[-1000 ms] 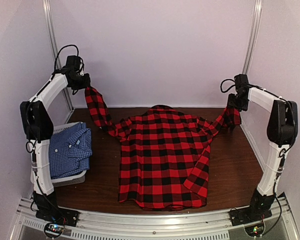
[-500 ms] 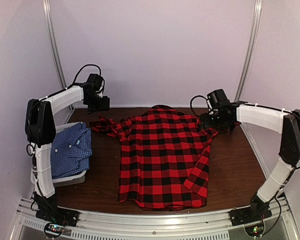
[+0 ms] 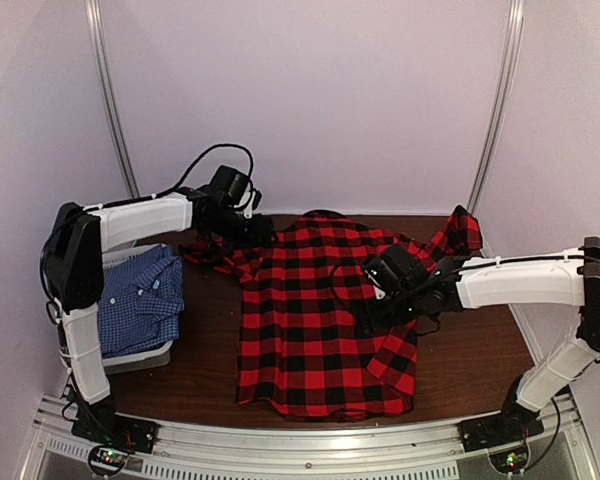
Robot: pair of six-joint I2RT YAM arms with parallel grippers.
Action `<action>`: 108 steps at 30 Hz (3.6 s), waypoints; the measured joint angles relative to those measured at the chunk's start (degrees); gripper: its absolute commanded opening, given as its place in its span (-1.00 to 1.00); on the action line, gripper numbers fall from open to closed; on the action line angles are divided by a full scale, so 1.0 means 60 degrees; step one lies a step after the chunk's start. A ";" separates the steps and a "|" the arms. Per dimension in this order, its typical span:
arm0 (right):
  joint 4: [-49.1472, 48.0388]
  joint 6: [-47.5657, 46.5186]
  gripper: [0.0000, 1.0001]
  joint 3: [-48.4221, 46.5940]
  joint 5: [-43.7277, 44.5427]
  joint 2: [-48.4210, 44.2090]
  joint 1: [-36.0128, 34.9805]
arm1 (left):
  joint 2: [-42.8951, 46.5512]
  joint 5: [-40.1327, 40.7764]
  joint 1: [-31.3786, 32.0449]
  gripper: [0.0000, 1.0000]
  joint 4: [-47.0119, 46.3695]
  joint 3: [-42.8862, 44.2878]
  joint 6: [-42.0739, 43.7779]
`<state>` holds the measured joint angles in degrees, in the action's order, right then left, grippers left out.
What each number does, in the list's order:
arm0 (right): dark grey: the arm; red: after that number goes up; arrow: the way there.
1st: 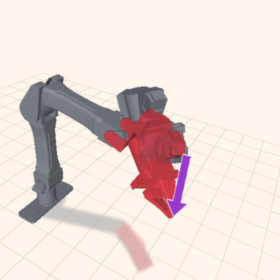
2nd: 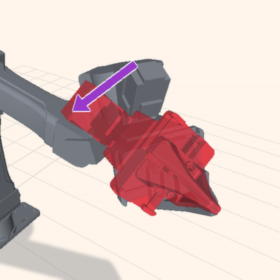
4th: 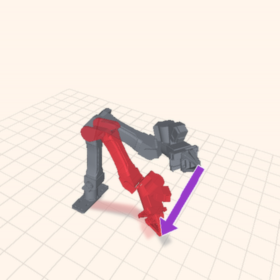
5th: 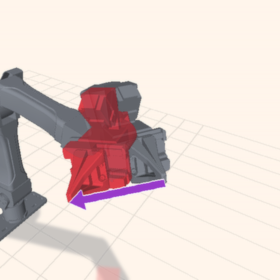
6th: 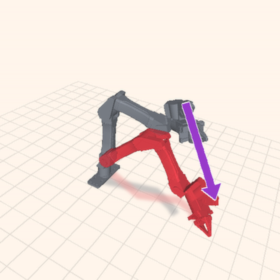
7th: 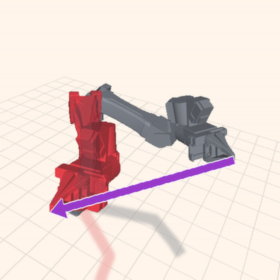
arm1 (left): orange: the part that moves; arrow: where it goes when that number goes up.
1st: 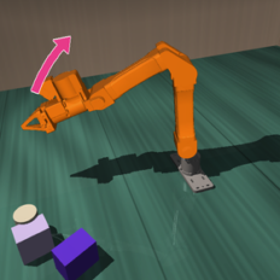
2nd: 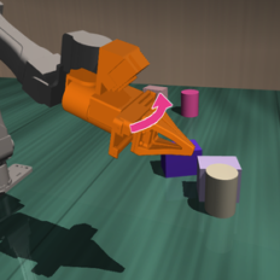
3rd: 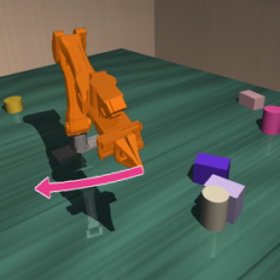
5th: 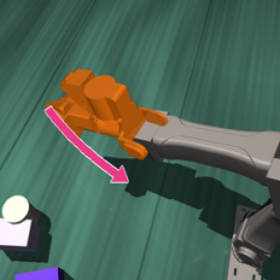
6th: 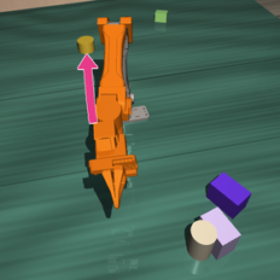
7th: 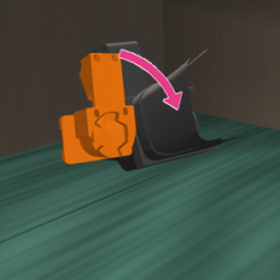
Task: Fold and stack the long sleeve shirts
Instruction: Flatten out the square-folded shirt at the center of the board, then pick up the sleeve from the center of the board.
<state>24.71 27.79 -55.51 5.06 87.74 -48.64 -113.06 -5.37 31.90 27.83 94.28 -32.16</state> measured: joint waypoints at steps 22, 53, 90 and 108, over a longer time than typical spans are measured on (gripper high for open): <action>0.0237 0.1694 0.27 0.1279 0.0288 0.0233 -0.2062 | 0.1610 -0.1803 0.1075 0.44 -0.1883 -0.5847 -0.2102; 0.1956 0.4044 -0.84 0.3391 0.1137 -0.2506 -0.2186 | 0.2018 -0.0098 0.1093 0.45 -0.1395 -0.6193 -0.1719; -0.0058 0.1887 0.48 0.1963 0.0692 -0.4262 0.4040 | 0.2590 0.0098 0.1075 0.68 -0.0412 -0.4346 -0.0809; -0.4714 0.1938 0.69 0.1271 -0.2648 -0.1217 0.9584 | 0.2823 -0.0076 0.1075 0.68 -0.0404 -0.3621 -0.0641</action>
<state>-3.57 39.42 -47.88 -10.83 80.44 8.86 -96.12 -5.82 38.35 25.41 72.55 -36.01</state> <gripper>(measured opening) 0.827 0.843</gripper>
